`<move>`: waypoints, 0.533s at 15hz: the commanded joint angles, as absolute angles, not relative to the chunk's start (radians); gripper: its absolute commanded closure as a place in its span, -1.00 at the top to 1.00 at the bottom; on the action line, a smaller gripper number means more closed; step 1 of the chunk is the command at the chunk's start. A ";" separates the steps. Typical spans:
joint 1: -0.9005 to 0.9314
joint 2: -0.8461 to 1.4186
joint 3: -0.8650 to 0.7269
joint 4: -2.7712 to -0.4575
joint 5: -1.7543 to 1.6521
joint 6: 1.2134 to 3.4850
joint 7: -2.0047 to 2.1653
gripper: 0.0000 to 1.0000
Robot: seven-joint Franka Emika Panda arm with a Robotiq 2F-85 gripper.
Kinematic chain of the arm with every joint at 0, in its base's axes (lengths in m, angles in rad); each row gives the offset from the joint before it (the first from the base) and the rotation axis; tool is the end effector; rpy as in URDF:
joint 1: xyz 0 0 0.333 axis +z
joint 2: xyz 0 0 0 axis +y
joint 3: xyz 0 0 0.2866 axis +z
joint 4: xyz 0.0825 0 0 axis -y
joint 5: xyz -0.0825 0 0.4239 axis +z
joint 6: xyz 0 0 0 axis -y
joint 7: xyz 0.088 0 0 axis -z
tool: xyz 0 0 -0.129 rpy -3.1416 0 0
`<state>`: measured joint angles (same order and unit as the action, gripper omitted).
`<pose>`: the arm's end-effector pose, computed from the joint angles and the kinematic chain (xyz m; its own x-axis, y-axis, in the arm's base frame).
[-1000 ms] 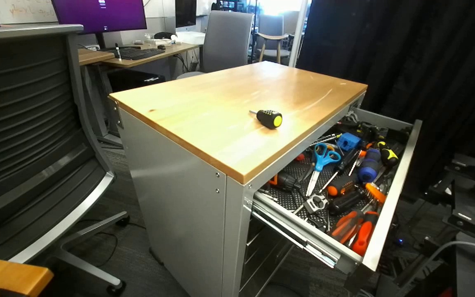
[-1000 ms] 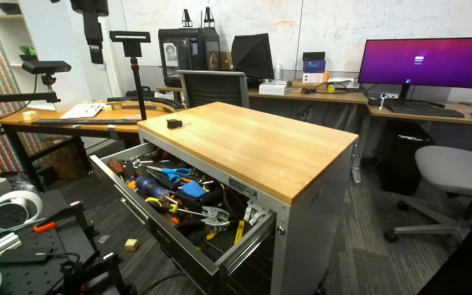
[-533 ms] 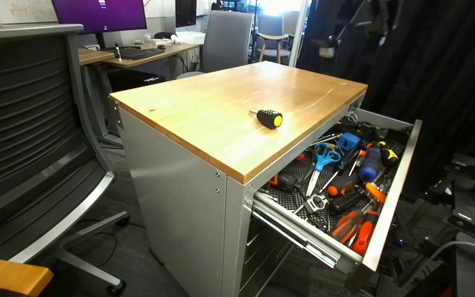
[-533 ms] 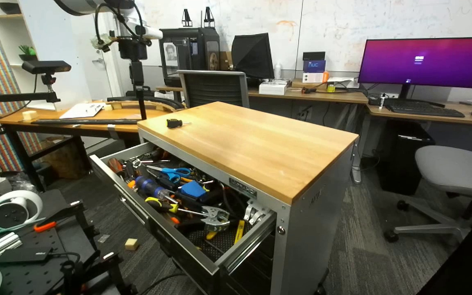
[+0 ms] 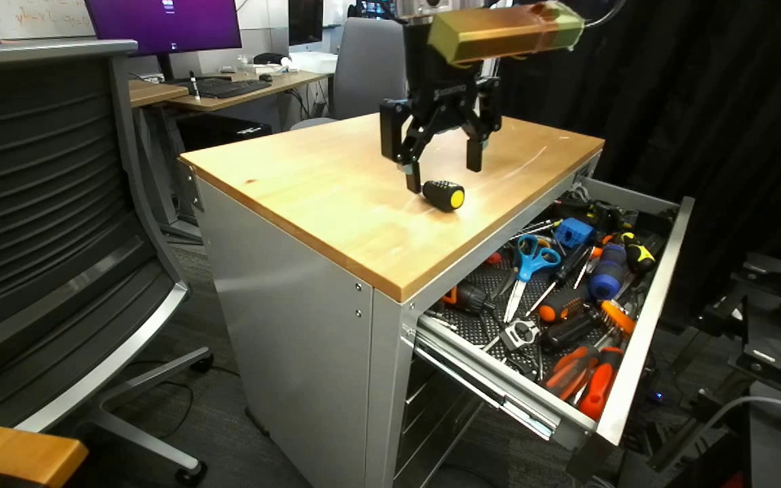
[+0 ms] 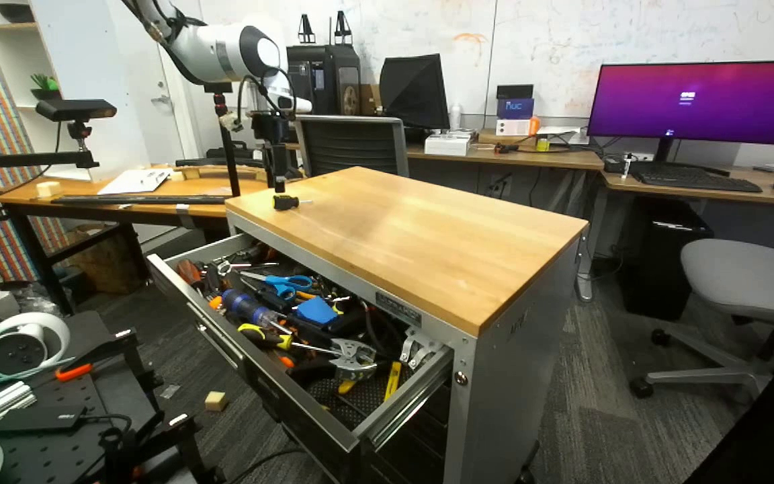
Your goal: Put the screwdriver in the open drawer then close the drawer
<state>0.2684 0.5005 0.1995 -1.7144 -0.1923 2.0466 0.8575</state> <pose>0.6024 0.2826 0.2202 0.9511 -0.3035 -0.0575 -0.2915 -0.9435 0.1578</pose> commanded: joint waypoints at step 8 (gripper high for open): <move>0.358 0.790 0.070 -1.283 -0.140 1.905 0.865 -0.77</move>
<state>0.3412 0.7363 0.0965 -1.3791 -0.1752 1.9477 0.8571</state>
